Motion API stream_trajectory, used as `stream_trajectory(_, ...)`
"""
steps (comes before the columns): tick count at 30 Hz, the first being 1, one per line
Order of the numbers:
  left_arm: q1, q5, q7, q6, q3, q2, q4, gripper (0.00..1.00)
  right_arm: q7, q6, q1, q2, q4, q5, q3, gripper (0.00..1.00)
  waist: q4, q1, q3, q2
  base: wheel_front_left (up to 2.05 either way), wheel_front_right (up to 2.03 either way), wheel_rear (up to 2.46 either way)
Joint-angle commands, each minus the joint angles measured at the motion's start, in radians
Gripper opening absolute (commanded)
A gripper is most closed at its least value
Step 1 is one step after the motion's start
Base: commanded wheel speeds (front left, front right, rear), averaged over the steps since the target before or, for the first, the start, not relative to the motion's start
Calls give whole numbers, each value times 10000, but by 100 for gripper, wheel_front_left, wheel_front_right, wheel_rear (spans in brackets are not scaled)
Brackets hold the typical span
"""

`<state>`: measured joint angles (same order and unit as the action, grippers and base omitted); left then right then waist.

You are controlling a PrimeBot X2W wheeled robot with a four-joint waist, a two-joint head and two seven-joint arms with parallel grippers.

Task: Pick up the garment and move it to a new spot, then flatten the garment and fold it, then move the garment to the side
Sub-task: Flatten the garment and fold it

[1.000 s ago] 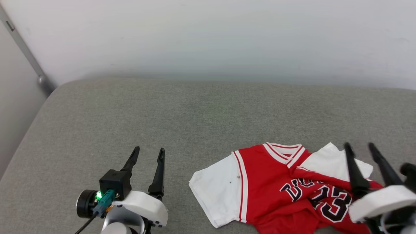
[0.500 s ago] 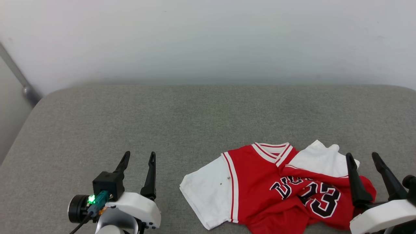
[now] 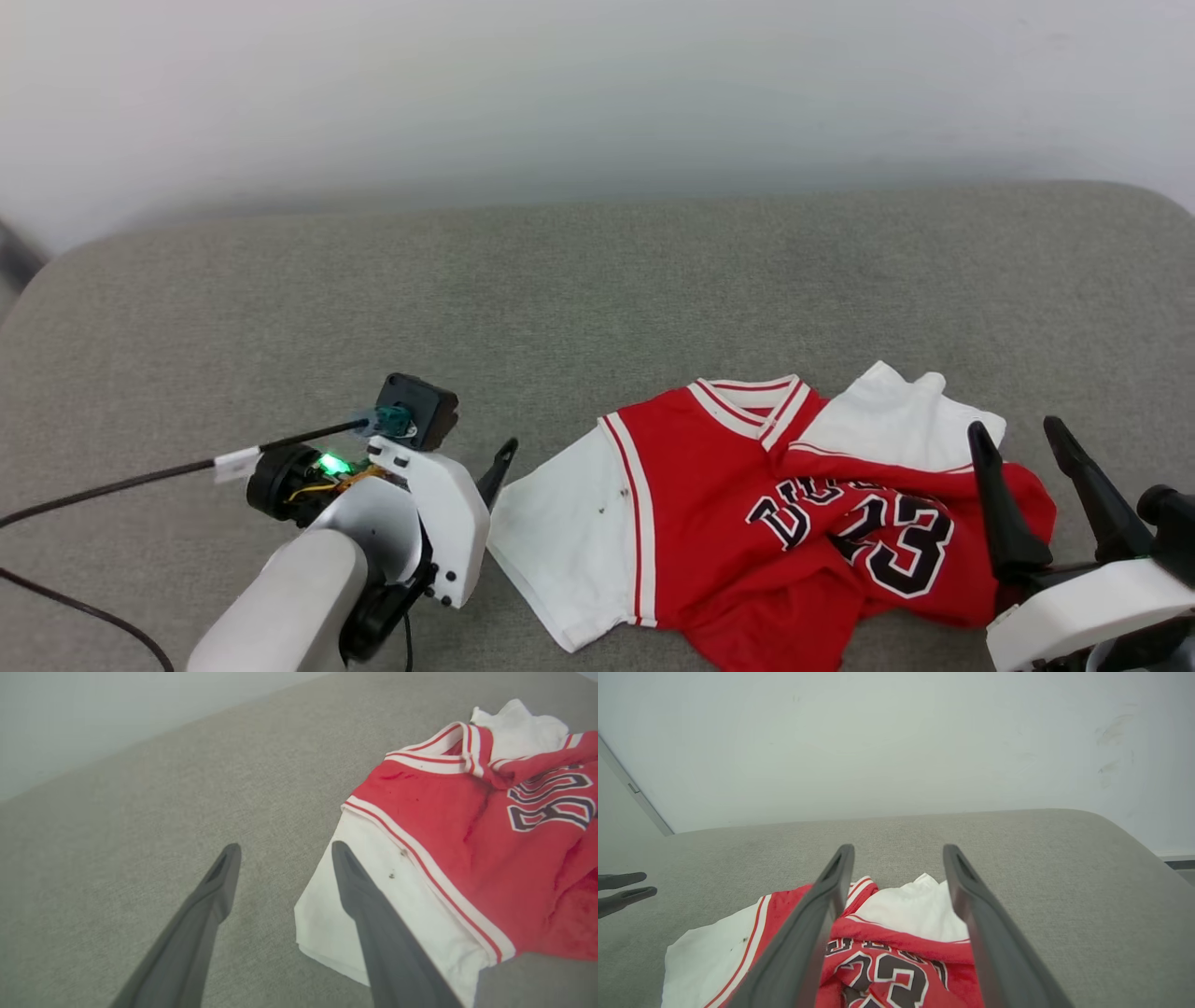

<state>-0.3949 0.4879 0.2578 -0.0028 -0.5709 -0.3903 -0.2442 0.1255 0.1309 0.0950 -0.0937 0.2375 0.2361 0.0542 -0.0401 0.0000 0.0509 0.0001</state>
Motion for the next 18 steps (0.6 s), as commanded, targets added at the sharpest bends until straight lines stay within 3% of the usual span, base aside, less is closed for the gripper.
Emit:
stream_trajectory(1,-121,104,340,-159,-104,-60,-113,100,17,-3,-111,40,65,-51,-41,100,-188,0,197,-1,0,0,0)
stream_trajectory(6,-376,544,2200,-805,-685,-371,-594,100,81,-3,-250,77,24,-3,-183,100,-487,0,561,-1,0,0,0)
stream_trajectory(12,-512,941,3547,-1063,-1206,-487,-1213,100,-25,-3,-445,139,-75,104,-342,100,-788,0,1009,-1,0,0,0)
stream_trajectory(15,-229,1477,4294,-1160,-1491,-234,-1686,100,-50,-3,-527,159,-190,149,-341,100,-913,0,1105,-1,0,0,0)
stream_trajectory(16,-88,1666,4574,-1197,-1651,-128,-1789,54,-57,-1,-548,166,-216,164,-364,100,-958,0,1111,-1,0,0,0)
stream_trajectory(17,56,1850,4774,-1231,-1782,-21,-1833,37,-64,-3,-551,171,-254,164,-324,100,-986,0,1110,-1,0,0,0)
stream_trajectory(18,143,2007,4826,-1261,-1851,84,-1806,9,-40,-3,-530,169,-285,159,-299,100,-1004,0,1117,-1,0,0,0)
